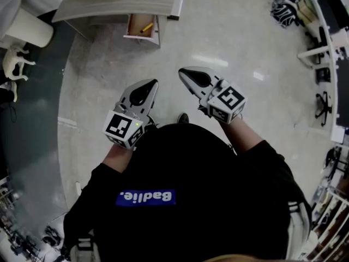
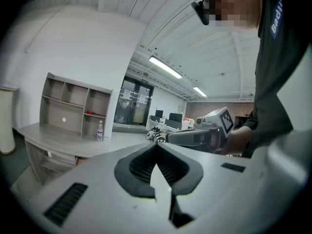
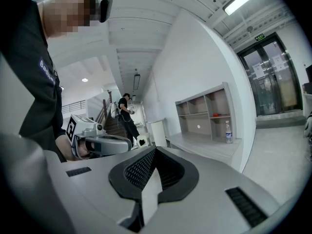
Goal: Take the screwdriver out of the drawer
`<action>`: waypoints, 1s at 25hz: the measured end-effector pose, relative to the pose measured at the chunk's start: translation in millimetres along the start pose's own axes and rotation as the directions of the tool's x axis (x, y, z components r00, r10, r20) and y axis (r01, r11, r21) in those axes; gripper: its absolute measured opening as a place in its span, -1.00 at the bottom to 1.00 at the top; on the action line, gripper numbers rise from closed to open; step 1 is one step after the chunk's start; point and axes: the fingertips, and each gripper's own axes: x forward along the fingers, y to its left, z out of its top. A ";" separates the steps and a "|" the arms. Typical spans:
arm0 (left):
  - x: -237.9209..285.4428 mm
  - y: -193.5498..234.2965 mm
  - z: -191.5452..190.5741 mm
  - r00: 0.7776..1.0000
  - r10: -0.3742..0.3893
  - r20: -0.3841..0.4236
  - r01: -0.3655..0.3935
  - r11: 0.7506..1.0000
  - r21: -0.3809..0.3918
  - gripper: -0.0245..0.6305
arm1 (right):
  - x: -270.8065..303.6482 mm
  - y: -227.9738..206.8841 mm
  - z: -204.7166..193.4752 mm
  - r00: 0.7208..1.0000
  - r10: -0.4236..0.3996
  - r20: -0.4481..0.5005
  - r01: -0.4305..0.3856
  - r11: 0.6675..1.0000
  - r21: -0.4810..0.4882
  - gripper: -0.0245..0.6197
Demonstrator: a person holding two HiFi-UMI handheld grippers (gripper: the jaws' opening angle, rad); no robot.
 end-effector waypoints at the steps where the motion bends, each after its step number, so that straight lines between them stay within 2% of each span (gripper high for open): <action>1: 0.3 0.3 -1.1 1.000 0.000 0.000 0.000 1.000 0.000 -0.92 | 0.1 -0.2 -0.9 1.000 0.001 -0.001 -0.001 1.000 0.000 -0.83; 12: 12.8 -6.5 -2.4 1.000 0.014 0.000 -0.014 1.000 0.012 -0.92 | -13.0 -13.3 1.6 1.000 -0.014 0.022 0.014 1.000 0.001 -0.83; 25: 49.0 -21.4 -0.5 0.997 0.073 0.003 -0.073 0.996 0.053 -0.92 | -39.6 -45.7 0.4 0.999 0.030 0.038 -0.030 1.000 -0.003 -0.83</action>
